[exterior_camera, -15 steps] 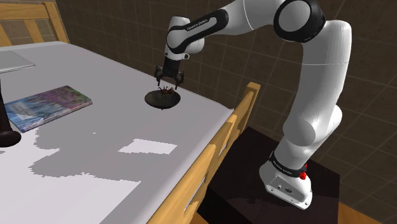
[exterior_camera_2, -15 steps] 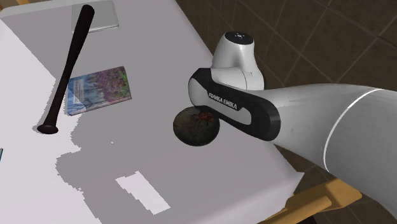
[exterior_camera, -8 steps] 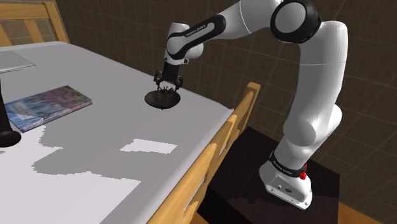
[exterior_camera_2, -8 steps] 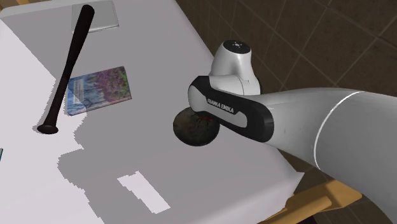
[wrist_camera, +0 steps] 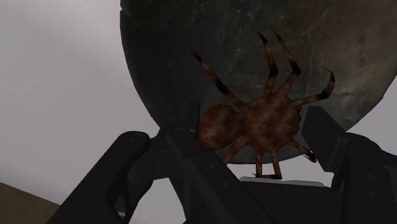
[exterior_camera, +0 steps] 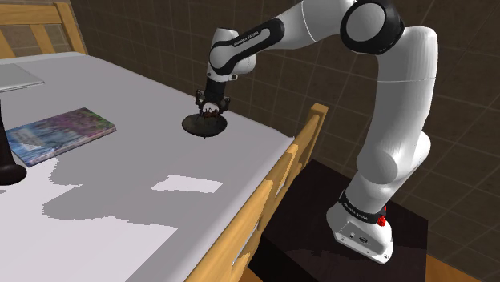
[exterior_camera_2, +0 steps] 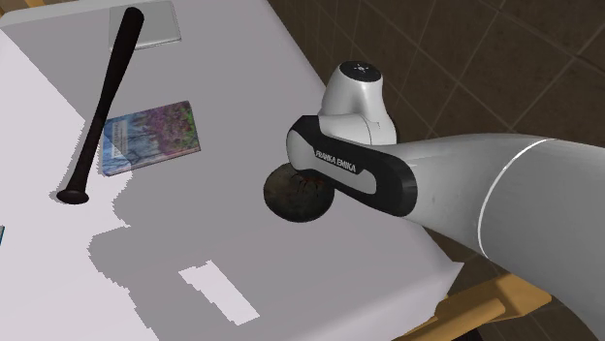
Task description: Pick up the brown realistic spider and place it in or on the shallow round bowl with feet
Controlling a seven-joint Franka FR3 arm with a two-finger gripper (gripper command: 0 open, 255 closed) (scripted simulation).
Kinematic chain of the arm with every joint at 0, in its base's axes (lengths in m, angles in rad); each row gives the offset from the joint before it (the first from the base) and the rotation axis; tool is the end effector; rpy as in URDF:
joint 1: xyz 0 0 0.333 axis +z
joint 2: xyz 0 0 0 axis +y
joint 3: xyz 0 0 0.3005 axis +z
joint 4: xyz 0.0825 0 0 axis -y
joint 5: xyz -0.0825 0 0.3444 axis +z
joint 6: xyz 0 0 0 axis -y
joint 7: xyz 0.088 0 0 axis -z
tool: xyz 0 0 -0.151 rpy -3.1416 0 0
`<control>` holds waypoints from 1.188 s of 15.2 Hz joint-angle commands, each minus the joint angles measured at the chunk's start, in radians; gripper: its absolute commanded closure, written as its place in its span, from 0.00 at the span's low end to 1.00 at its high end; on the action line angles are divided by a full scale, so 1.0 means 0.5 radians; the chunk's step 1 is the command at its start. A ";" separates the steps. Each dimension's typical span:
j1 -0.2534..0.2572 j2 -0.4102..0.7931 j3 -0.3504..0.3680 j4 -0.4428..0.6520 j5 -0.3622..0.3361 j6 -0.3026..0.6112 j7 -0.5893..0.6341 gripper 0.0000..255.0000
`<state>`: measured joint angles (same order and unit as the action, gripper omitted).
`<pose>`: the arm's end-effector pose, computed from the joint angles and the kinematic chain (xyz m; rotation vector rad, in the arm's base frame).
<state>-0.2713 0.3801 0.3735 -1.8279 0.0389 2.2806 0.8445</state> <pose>0.6112 0.0525 0.3139 -2.7190 1.1453 -0.0161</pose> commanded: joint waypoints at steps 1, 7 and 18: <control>0.000 0.000 0.000 0.000 0.000 0.000 0.000 1.00; -0.002 -0.013 0.002 0.010 0.004 -0.022 0.000 1.00; -0.019 -0.137 0.020 0.147 0.039 -0.277 0.008 1.00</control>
<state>-0.2799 0.3186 0.3827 -1.7580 0.0565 2.1526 0.8480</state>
